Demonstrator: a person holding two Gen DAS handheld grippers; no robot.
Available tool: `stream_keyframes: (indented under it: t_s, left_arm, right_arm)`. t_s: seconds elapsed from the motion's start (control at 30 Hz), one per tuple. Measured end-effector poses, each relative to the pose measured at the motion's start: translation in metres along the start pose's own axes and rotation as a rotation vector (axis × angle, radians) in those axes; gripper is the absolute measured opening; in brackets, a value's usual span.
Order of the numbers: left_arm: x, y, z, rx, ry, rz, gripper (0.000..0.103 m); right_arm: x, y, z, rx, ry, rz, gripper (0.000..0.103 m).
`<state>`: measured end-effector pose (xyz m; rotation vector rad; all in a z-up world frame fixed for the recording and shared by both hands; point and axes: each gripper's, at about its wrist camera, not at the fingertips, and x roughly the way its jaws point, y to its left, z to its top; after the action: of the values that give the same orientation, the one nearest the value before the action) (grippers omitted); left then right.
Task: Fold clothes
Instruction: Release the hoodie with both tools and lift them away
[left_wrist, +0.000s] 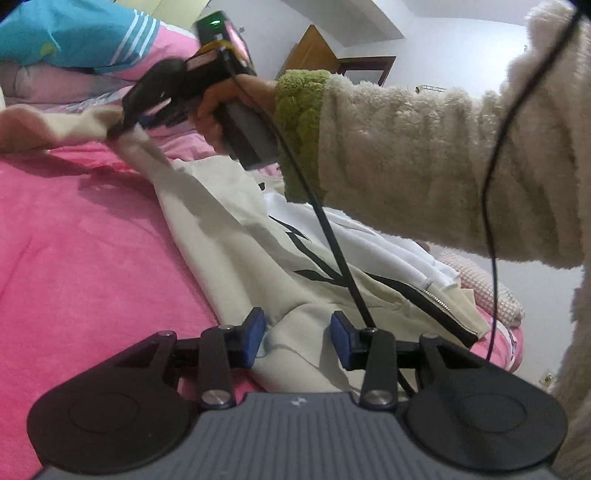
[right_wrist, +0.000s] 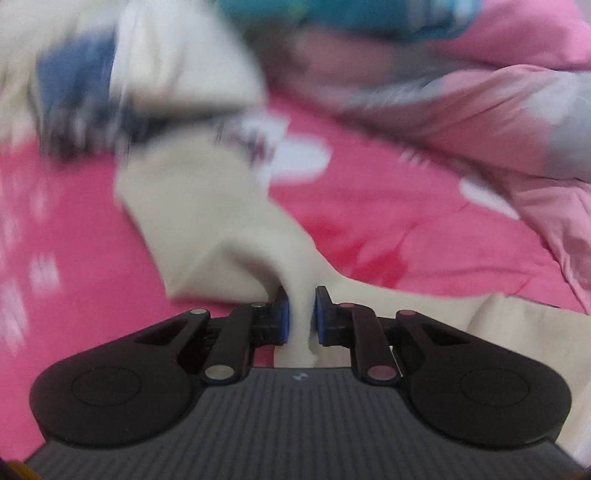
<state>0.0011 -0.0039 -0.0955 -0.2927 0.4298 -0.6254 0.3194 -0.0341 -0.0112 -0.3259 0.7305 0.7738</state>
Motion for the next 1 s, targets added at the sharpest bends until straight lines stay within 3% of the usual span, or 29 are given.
stream_keyframes:
  t_s: [0.1,0.23,0.4,0.5,0.57,0.67,0.7,0.8,0.93,1.0]
  left_arm:
    - [0.000,-0.005,-0.003,0.018,-0.011,0.009,0.040]
    - [-0.004,-0.010,-0.004,0.045,-0.017,0.018,0.042]
    - [-0.006,-0.011,-0.003,0.036,-0.024,0.014,0.042]
    - [-0.010,-0.009,-0.002,0.018,-0.030,0.007,0.044]
    - [-0.012,-0.007,-0.002,0.006,-0.033,0.002,0.044]
    - [-0.022,-0.013,0.004,0.047,-0.031,0.036,0.045]
    - [-0.026,-0.017,0.005,0.072,-0.037,0.050,0.046]
    - [-0.042,-0.029,0.014,0.118,-0.063,0.066,0.047]
    - [-0.042,-0.048,0.025,0.192,-0.047,0.075,0.048]
    - [-0.032,-0.057,0.028,0.244,0.007,0.068,0.049]
  right_arm:
    - [-0.013,-0.020,0.007,0.144,-0.103,0.091,0.012]
    - [-0.003,-0.032,-0.003,0.241,-0.131,0.125,0.012]
    - [0.036,-0.023,-0.020,0.243,-0.072,0.136,0.016]
    - [0.046,-0.018,-0.016,0.231,-0.019,0.097,0.022]
    - [0.027,-0.018,-0.007,0.239,-0.007,0.085,0.026]
    - [-0.048,-0.035,-0.009,0.275,-0.104,0.051,0.040]
    - [-0.079,-0.045,-0.015,0.283,-0.143,0.032,0.040]
    - [-0.161,-0.052,-0.050,0.302,-0.190,-0.028,0.039]
    - [-0.261,-0.049,-0.106,0.321,-0.209,-0.109,0.024]
    - [-0.266,-0.035,-0.146,0.311,-0.143,-0.109,0.022]
